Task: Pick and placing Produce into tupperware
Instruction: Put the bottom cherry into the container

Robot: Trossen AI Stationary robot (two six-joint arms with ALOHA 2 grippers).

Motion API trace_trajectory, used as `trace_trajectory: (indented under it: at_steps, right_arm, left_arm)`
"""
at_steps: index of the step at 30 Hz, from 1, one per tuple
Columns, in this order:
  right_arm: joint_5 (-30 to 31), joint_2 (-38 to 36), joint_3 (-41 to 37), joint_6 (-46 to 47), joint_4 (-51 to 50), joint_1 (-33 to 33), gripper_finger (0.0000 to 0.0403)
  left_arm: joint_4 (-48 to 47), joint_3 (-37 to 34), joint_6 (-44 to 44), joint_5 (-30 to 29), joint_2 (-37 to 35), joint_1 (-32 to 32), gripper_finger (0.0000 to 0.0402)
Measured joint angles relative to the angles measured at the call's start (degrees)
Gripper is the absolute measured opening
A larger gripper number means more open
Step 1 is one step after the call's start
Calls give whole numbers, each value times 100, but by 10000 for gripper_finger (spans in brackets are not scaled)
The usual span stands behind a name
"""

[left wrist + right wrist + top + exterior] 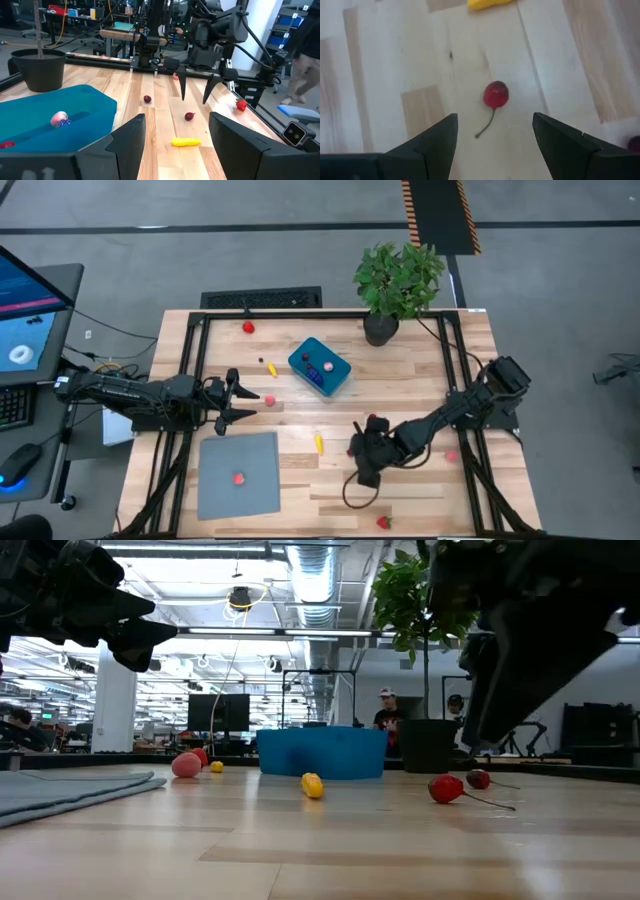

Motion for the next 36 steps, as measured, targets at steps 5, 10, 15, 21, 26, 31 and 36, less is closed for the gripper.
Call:
trace_trajectory:
  at_steps: [5, 10, 15, 21, 26, 31, 36]
  right_arm:
    - [-222, 2, 2, 326, 135, -237, 281]
    - [-341, 2, 7, 553, 33, -368, 281]
    - [-378, 2, 7, 682, -73, -360, 281]
    - [-545, 277, 12, 732, -110, -351, 281]
    - [-571, 374, 13, 642, -148, -347, 281]
    - [-545, 376, 13, 633, -73, -364, 281]
    - [-572, 569, 17, 595, 98, -395, 281]
  left_arm:
    - [2, 0, 30, 1, 0, 0, 208]
    - [2, -1, 30, 53, 0, 0, 208]
    - [2, -2, 31, 148, 0, 0, 208]
    - [4, -2, 33, 148, 1, -2, 208]
    - [18, 0, 16, 150, 2, 0, 208]
    - [-25, -1, -20, 152, 0, -2, 208]
    - [-6, -2, -39, 154, 0, 0, 208]
